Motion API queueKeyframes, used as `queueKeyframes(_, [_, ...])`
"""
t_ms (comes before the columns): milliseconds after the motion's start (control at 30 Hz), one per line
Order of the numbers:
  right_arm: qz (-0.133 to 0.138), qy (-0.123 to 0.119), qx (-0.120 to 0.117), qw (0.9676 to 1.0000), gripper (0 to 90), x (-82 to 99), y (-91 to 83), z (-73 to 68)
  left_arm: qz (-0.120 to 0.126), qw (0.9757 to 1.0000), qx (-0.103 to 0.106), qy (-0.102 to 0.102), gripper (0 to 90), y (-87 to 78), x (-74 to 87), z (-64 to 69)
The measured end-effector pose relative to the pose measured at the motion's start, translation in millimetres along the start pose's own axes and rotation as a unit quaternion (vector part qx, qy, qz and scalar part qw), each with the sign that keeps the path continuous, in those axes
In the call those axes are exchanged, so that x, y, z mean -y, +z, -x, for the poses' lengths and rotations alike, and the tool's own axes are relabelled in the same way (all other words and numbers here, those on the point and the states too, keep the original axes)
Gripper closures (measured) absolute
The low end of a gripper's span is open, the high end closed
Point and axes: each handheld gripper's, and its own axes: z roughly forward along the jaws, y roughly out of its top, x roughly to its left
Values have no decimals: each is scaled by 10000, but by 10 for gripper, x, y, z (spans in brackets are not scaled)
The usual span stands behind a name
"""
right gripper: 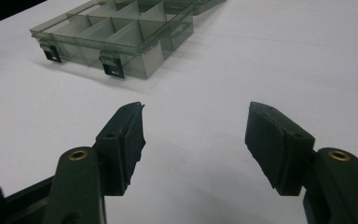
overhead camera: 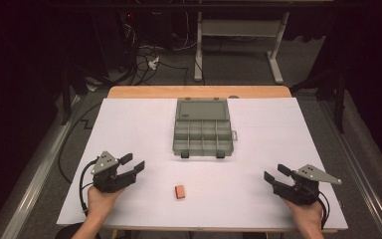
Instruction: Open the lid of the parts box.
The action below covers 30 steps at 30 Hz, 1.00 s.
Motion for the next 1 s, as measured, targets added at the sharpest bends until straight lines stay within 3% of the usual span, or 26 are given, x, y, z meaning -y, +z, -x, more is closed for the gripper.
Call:
queueKeyframes(500, [188, 35, 62, 9998, 360, 90, -94, 19, -121, 9998, -106, 107, 424, -46, 153, 43])
queueKeyframes(733, [320, 84, 95, 9994, 359, 100, -135, 30, -61, 9999, -92, 128, 420, -114, 209, 64])
queueKeyframes(1000, [378, 47, 105, 9992, 358, 90, -125, 24, -133, 9999, -74, 5, 420, -88, 222, 23])
